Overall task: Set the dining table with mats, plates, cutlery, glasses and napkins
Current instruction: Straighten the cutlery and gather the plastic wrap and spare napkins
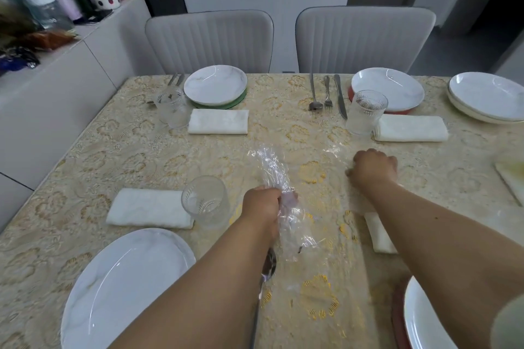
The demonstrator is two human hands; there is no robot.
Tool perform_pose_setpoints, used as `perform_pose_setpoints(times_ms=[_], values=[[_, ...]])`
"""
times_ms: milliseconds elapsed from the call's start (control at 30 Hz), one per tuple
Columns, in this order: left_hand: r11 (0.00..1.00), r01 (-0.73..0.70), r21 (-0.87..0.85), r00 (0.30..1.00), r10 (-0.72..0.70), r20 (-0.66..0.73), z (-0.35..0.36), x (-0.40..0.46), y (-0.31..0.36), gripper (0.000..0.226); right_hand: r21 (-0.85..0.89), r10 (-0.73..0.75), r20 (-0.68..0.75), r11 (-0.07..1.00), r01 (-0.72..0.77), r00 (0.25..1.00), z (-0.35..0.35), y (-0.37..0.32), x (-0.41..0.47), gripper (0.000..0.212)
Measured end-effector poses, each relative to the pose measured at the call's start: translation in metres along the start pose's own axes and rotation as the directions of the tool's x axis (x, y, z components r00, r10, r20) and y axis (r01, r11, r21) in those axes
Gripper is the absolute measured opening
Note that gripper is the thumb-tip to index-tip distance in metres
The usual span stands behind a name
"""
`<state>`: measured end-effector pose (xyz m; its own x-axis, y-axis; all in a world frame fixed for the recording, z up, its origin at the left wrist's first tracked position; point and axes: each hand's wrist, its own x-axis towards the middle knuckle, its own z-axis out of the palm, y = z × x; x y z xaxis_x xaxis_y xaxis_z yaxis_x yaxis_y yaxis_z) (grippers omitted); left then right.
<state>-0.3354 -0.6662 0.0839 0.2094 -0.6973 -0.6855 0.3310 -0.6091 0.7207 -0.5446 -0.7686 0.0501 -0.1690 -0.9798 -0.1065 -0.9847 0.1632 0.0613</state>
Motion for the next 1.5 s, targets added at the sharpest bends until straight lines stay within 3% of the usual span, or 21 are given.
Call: perform_pose_setpoints(times_ms=[67, 133, 233, 300, 333, 500, 633, 733, 867, 1000, 1067, 1267, 1500], values=[[1.000, -0.008, 0.027, 1.000, 0.008, -0.017, -0.001, 0.001, 0.000, 0.030, 0.188, 0.037, 0.073, 0.981, -0.050, 0.997, -0.006, -0.009, -0.001, 0.042], [0.999, -0.012, 0.036, 0.999, 0.014, -0.043, 0.000, -0.001, 0.000, 0.013, 0.471, 0.052, 0.150, 0.874, -0.118, 0.987, -0.018, -0.017, -0.004, 0.048], [0.998, -0.009, 0.055, 0.995, 0.014, -0.098, 0.002, -0.005, 0.003, 0.014, 0.812, 0.032, 0.151, 0.565, -0.142, 0.988, -0.054, -0.031, -0.023, 0.044], [0.998, -0.017, 0.065, 0.995, 0.023, -0.093, 0.002, -0.008, 0.007, 0.039, 0.940, -0.036, 0.175, 0.305, -0.156, 0.984, -0.077, -0.046, -0.048, 0.041], [0.998, -0.023, 0.054, 0.997, 0.027, -0.075, 0.002, -0.012, 0.010, 0.046, 0.954, -0.087, 0.191, 0.250, -0.164, 0.978, -0.084, -0.055, -0.063, 0.041], [0.988, 0.035, -0.149, 0.998, -0.026, 0.058, -0.005, -0.033, 0.019, 0.038, 0.943, -0.146, 0.139, 0.322, -0.086, 0.980, -0.080, -0.083, -0.118, 0.035], [0.894, 0.175, -0.413, 0.963, -0.067, 0.262, -0.011, -0.039, 0.016, 0.055, 0.904, -0.109, 0.158, 0.416, -0.099, 0.981, -0.076, -0.090, -0.142, 0.017], [0.929, 0.136, -0.345, 0.958, -0.035, 0.284, -0.005, -0.048, 0.008, 0.035, 0.895, -0.100, 0.198, 0.423, -0.138, 0.975, -0.074, -0.084, -0.153, 0.010], [0.988, 0.038, -0.149, 0.983, -0.010, 0.183, 0.010, -0.058, -0.006, 0.021, 0.932, -0.078, 0.265, 0.276, -0.234, 0.961, -0.071, -0.047, -0.156, 0.020], [0.987, 0.056, -0.151, 0.974, -0.021, 0.225, 0.017, -0.064, -0.008, 0.019, 0.801, 0.098, 0.165, 0.567, -0.191, 0.981, -0.062, 0.013, -0.144, 0.027], [0.990, 0.053, -0.128, 0.974, -0.023, 0.225, 0.022, -0.066, -0.012, 0.018, 0.765, 0.116, 0.164, 0.612, -0.200, 0.980, -0.058, 0.032, -0.144, 0.027], [0.996, 0.012, -0.085, 0.962, 0.012, 0.273, 0.051, -0.090, -0.011, 0.014, 0.858, 0.110, -0.034, 0.513, -0.027, 0.993, -0.078, 0.048, -0.158, 0.022], [0.997, -0.034, -0.069, 0.925, 0.057, 0.376, 0.092, -0.135, -0.018, 0.019, 0.919, 0.343, -0.120, 0.394, -0.027, 0.932, -0.110, 0.125, -0.186, 0.020]])
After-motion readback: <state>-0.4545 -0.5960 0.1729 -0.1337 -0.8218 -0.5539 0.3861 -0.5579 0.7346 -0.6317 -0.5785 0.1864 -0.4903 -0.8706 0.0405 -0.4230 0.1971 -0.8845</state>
